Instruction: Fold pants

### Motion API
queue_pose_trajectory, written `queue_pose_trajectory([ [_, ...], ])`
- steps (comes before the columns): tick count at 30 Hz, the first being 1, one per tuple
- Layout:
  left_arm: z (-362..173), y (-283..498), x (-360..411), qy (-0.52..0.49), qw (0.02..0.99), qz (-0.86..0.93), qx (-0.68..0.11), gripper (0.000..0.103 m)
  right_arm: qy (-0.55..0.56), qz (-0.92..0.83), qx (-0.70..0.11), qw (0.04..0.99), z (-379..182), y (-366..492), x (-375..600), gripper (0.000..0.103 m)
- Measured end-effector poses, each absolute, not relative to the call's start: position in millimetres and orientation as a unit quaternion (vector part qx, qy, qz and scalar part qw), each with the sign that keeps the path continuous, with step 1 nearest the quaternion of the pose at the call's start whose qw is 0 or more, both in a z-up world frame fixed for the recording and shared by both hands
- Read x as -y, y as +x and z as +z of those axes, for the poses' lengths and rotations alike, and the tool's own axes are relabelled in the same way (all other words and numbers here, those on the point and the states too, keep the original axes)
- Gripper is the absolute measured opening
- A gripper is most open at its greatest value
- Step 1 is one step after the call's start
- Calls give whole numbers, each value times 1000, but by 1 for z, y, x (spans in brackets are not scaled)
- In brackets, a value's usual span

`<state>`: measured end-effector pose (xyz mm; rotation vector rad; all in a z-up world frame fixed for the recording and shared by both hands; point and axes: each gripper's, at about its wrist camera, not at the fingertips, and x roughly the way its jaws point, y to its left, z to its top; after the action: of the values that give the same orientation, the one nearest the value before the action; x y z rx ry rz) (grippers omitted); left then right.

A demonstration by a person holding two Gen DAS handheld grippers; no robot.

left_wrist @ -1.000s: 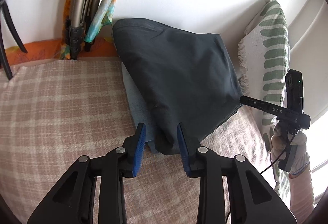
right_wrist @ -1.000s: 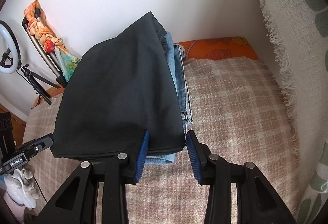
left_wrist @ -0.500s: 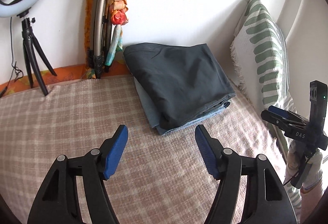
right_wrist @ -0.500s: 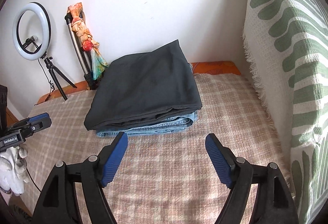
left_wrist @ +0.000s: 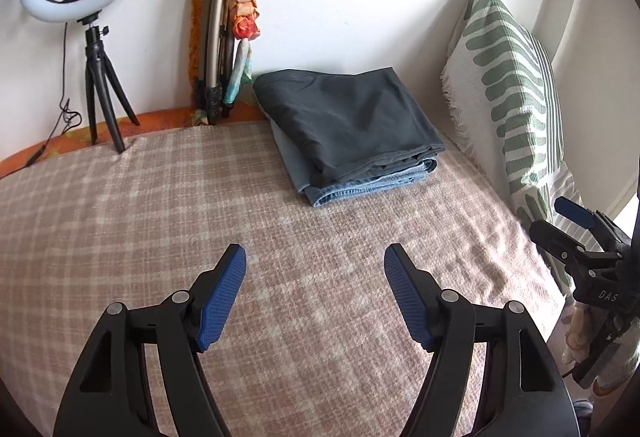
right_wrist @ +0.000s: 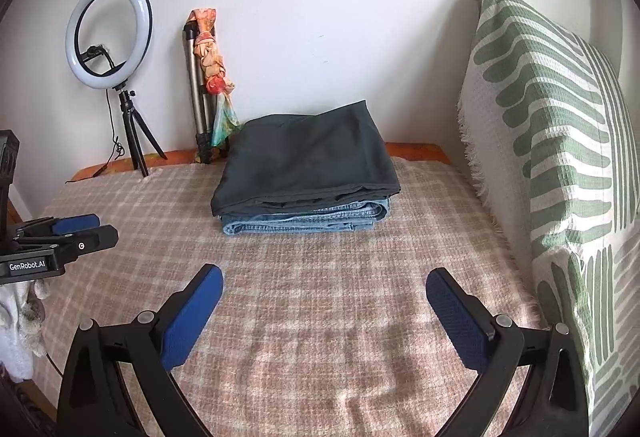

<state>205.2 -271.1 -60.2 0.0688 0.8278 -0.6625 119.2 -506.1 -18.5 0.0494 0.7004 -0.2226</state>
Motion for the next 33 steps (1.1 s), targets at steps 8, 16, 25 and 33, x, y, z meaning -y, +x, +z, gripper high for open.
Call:
queue_pose_trajectory([
  [8,-52,174,261,45,874,-312,-370,80,15,-113,-329,937,-17,92,477,103],
  [16,-60,146,251,48,876,-309,-369,80,21,-121,-317,940,-30,75,463,103],
  [25,-74,126,241,64,873,-299,-379,81,-3,-106,-316,943,-37,68,443,103],
  [33,-63,109,230,59,884,-299,-354,81,-14,-100,-319,942,-42,62,435,103],
])
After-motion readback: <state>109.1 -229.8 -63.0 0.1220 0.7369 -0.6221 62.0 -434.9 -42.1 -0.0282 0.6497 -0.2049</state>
